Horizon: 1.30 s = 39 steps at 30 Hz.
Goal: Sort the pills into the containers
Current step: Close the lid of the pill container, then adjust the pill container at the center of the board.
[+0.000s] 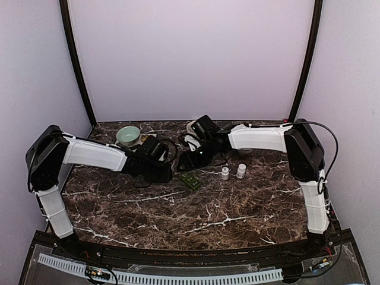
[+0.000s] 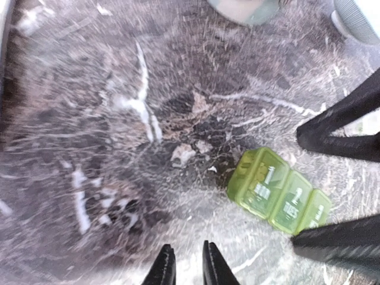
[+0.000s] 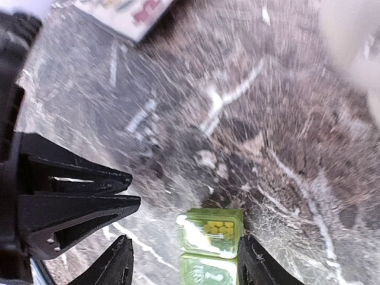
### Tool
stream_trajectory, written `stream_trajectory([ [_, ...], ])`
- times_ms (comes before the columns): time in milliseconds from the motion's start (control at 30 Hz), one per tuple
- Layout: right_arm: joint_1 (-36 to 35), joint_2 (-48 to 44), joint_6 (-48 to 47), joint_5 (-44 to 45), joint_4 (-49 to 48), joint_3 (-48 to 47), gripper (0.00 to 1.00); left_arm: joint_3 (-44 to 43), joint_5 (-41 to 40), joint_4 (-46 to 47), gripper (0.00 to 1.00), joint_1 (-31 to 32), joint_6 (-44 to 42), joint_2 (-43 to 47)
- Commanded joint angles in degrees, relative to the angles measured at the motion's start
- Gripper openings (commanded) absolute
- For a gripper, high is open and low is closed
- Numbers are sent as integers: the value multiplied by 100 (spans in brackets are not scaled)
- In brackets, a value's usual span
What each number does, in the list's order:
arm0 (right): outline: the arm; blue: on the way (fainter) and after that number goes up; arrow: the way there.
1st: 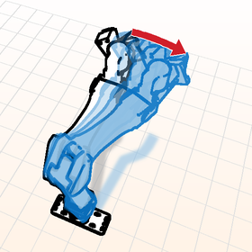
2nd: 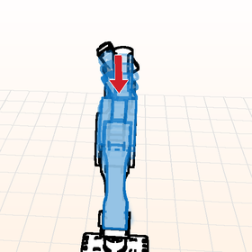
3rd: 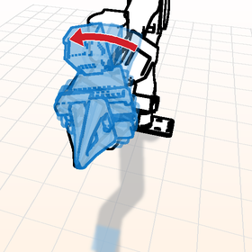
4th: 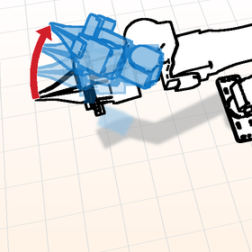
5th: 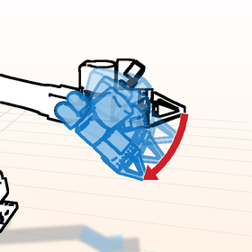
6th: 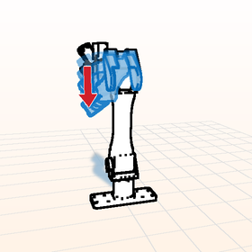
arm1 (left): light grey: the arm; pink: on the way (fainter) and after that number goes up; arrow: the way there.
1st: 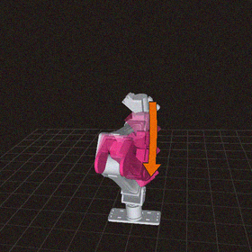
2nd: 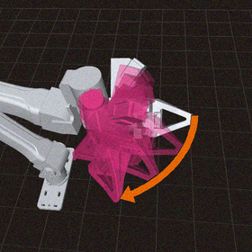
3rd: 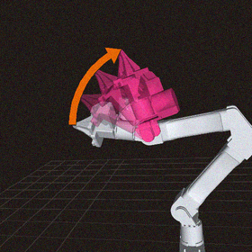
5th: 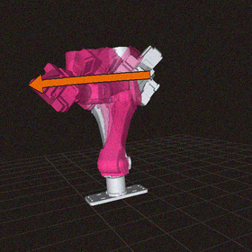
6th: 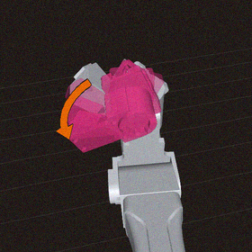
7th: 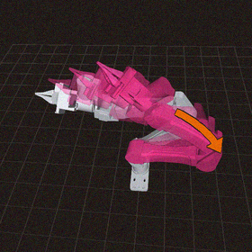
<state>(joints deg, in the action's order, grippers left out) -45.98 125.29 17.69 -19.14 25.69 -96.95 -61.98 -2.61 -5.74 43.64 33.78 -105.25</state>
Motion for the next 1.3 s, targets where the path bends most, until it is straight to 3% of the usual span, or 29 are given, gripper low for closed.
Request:
stream_trajectory([
  [0, 45, -444, -45, 189, -17, -386, 60, 179, -392, -360, 17, -15, -216, 690],
  [200, 47, -846, -187, 603, 188, -244, 59, 542, -790, -54, 19, -21, -599, 1366],
  [333, 1, -1172, -306, 872, 364, 168, 52, 474, -591, 252, 21, -73, -1017, 1201],
  [400, -44, -1357, -304, 1003, 313, 549, 43, 439, -411, 439, 21, -104, -1132, 1029],
  [567, -189, -1684, -102, 1301, 219, 1397, 10, 376, 94, 1013, 19, -342, -1157, 559],
  [667, -248, -1766, 50, 1312, 101, 1817, 1, 211, 445, 1290, 17, -524, -1156, 265],
  [933, -350, -1639, 269, 1132, -227, 2250, 0, -371, 1030, 1392, 11, -602, -1374, -411],
  [1267, -380, -1371, 386, 887, -439, 2293, 0, -509, 1469, 1402, 7, -611, -1274, -701],
])
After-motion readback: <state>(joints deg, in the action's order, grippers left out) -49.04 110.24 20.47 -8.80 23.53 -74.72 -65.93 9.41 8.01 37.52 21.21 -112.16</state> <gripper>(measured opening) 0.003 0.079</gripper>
